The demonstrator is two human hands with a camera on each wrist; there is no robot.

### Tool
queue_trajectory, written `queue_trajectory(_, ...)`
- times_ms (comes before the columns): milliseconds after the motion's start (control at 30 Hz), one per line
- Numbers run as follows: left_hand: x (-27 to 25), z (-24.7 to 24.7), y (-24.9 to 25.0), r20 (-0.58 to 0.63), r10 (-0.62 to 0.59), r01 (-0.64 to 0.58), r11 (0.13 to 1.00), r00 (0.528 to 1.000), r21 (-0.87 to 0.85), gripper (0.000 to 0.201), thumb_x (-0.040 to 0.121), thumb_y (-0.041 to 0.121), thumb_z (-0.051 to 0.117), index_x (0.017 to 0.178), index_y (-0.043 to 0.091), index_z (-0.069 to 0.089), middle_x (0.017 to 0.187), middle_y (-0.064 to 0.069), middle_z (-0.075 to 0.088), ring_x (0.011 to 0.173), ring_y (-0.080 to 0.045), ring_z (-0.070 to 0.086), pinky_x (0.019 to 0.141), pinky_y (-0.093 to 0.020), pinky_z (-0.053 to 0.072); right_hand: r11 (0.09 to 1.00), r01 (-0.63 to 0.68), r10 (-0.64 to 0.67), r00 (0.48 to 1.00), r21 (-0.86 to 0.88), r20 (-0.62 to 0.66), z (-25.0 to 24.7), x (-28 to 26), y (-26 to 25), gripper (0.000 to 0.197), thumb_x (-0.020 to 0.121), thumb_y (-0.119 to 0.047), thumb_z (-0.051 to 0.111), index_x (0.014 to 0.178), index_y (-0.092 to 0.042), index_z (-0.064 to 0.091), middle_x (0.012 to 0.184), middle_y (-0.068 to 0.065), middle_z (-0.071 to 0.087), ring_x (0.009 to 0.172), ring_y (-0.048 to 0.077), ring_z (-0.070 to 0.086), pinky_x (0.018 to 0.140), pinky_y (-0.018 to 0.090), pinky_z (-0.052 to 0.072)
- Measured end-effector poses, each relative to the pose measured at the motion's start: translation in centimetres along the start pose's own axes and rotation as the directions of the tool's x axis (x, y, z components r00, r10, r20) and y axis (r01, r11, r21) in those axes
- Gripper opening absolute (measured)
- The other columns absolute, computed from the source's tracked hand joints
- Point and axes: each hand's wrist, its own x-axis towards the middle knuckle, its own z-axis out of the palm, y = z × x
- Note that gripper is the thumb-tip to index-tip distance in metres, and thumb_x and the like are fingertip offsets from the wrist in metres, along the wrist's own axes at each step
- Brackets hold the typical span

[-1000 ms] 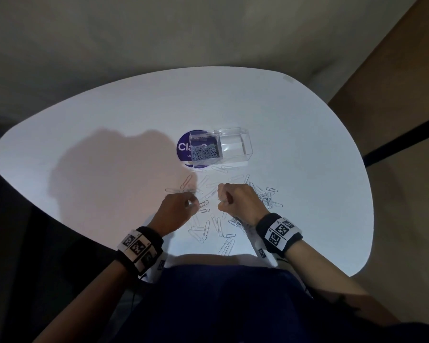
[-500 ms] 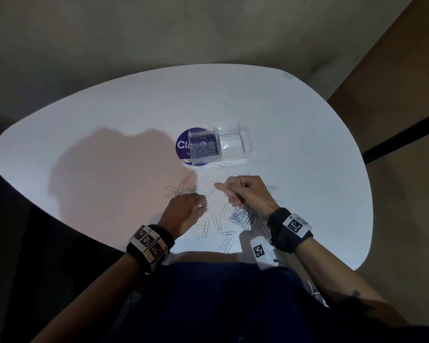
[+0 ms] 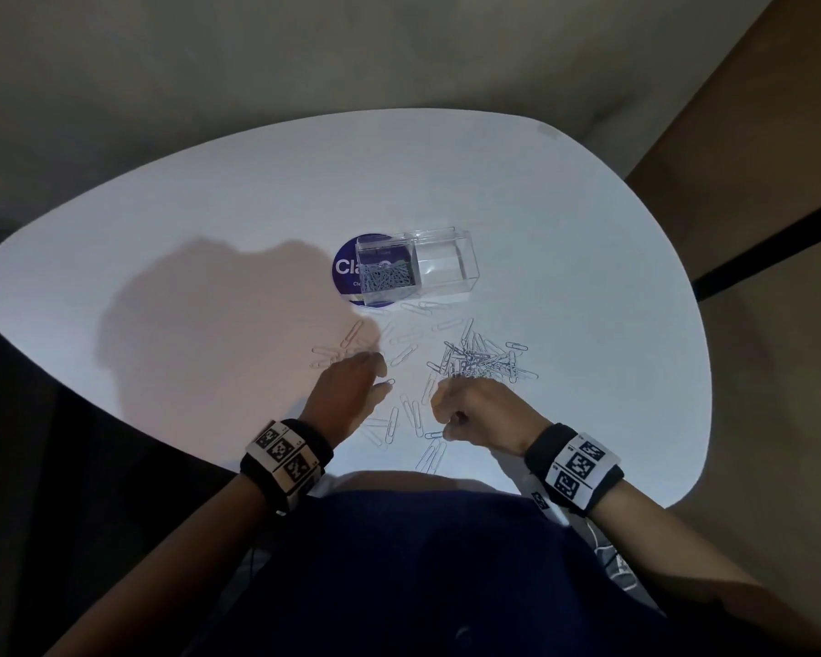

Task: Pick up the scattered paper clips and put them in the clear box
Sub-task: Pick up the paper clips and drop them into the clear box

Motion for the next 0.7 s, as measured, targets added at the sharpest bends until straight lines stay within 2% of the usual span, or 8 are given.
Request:
queue_trajectory(67, 0.0, 0.0, 0.0, -0.011, -0.016, 0.016, 1.000, 1.000, -0.001, 0.013, 0.088, 0.025, 0.064, 0.087, 0.012, 0.060, 0.088, -0.001, 0.065, 0.079, -0.022, 0.061, 0.070, -0.037, 0.049, 0.999, -0.002, 0.003, 1.000, -0.046, 0.008, 0.4, -0.1, 0.0, 0.023, 0.075, -0.012, 0.072, 0.065, -0.014, 0.052, 0.090, -0.013, 0.057, 0.075, 0.006, 0.046, 0.064, 0.030, 0.047)
queue_trajectory(200, 0.1, 0.1, 0.5, 0.028, -0.099, 0.099, 0.995, 0.995, -0.014, 0.012, 0.087, 0.022, 0.063, 0.081, 0.012, 0.060, 0.086, -0.002, 0.067, 0.077, -0.020, 0.061, 0.070, -0.035, 0.048, 0.998, -0.034, 0.035, 0.999, -0.057, 0.017, 0.9, -0.1, 0.0, 0.030, 0.074, -0.010, 0.067, 0.061, -0.022, 0.043, 0.087, -0.019, 0.048, 0.075, 0.004, 0.044, 0.061, 0.026, 0.037)
queue_trajectory(267, 0.2, 0.1, 0.7, 0.063, -0.136, 0.139, 0.989, 0.989, -0.045, 0.013, 0.083, 0.022, 0.064, 0.077, 0.013, 0.058, 0.085, -0.001, 0.067, 0.076, -0.019, 0.060, 0.068, -0.031, 0.043, 0.996, -0.063, 0.065, 0.998, -0.058, 0.024, 1.3, -0.1, -0.2, 0.026, 0.075, -0.013, 0.066, 0.063, -0.023, 0.045, 0.090, -0.018, 0.051, 0.077, 0.005, 0.045, 0.063, 0.025, 0.034)
queue_trajectory(367, 0.1, 0.0, 0.8, 0.100, -0.152, 0.160, 0.984, 0.983, -0.078, 0.016, 0.077, 0.022, 0.065, 0.072, 0.013, 0.054, 0.075, 0.002, 0.062, 0.070, -0.018, 0.056, 0.063, -0.030, 0.041, 0.995, -0.068, 0.069, 0.998, -0.079, 0.003, 1.6, -0.1, -0.5, 0.014, 0.074, -0.017, 0.066, 0.078, -0.021, 0.053, 0.091, -0.011, 0.054, 0.074, 0.012, 0.046, 0.061, 0.029, 0.041)
queue_trajectory(467, 0.2, -0.5, 0.7, 0.075, -0.216, 0.227, 0.955, 0.973, -0.193, 0.020, 0.072, 0.018, 0.071, 0.067, 0.017, 0.052, 0.062, 0.009, 0.051, 0.059, -0.011, 0.046, 0.055, -0.025, 0.032, 0.996, -0.035, 0.033, 0.999, -0.088, -0.017, 1.7, 0.1, -0.7, 0.017, 0.075, -0.019, 0.066, 0.090, -0.020, 0.060, 0.087, -0.010, 0.053, 0.073, 0.013, 0.048, 0.061, 0.030, 0.045)
queue_trajectory(567, 0.7, -1.2, 0.7, 0.100, -0.235, 0.253, 0.932, 0.967, -0.258, 0.018, 0.077, 0.012, 0.071, 0.069, 0.017, 0.056, 0.066, 0.006, 0.056, 0.060, -0.008, 0.047, 0.060, -0.021, 0.035, 0.995, 0.019, -0.019, 1.000, -0.093, 0.002, 1.4, 0.3, -1.1, 0.009, 0.076, -0.011, 0.065, 0.079, -0.017, 0.060, 0.092, -0.004, 0.061, 0.075, 0.013, 0.050, 0.060, 0.026, 0.038)
queue_trajectory(633, 0.9, -1.6, 0.8, 0.191, -0.256, 0.315, 0.849, 0.948, -0.424, 0.016, 0.080, 0.010, 0.067, 0.068, 0.014, 0.057, 0.063, 0.004, 0.057, 0.054, -0.007, 0.045, 0.057, -0.020, 0.037, 0.996, 0.017, -0.015, 1.000, -0.092, 0.023, 1.4, 0.5, -1.2, 0.019, 0.076, -0.008, 0.064, 0.071, -0.019, 0.051, 0.093, -0.001, 0.062, 0.075, 0.014, 0.048, 0.060, 0.025, 0.031)
queue_trajectory(700, 1.0, -2.0, 0.8, 0.288, -0.255, 0.383, 0.684, 0.923, -0.620, 0.012, 0.079, 0.006, 0.065, 0.069, 0.009, 0.059, 0.059, -0.005, 0.057, 0.048, -0.011, 0.043, 0.051, -0.024, 0.037, 0.994, -0.024, 0.032, 0.997, -0.107, 0.068, 1.4, 0.8, -1.4, 0.017, 0.077, -0.013, 0.065, 0.075, -0.021, 0.050, 0.095, -0.002, 0.060, 0.078, 0.018, 0.054, 0.060, 0.027, 0.029)
